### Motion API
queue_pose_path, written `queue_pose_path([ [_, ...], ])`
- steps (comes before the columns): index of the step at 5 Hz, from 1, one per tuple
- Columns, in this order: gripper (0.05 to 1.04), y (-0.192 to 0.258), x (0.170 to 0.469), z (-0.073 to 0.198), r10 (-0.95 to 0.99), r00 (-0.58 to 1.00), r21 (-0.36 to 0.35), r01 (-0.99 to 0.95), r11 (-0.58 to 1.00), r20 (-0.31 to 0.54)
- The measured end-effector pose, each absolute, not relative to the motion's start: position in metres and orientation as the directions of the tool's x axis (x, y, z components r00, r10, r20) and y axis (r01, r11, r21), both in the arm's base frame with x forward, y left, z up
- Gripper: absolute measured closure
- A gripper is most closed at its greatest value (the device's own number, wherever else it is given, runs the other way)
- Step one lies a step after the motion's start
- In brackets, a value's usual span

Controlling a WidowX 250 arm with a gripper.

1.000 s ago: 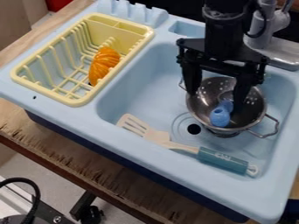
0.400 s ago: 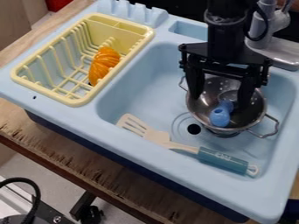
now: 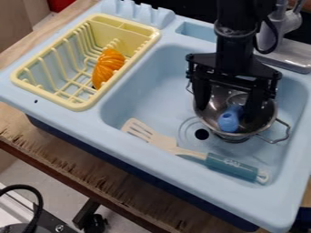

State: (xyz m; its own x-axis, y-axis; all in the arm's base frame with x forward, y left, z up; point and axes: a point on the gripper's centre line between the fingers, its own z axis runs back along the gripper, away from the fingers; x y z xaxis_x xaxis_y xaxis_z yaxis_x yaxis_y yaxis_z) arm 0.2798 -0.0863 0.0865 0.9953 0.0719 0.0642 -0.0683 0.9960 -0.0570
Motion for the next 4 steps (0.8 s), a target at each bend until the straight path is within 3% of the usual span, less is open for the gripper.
queue_pose_path([
  [2, 0.133, -0.0869, 0.2786, 0.078, 0.071, 0.996, -0.05, -0.068, 0.996, 0.062],
  [4, 0.697, -0.0869, 0.2825, 0.0775, 0.06, 0.995, -0.051, -0.056, 0.997, 0.084],
])
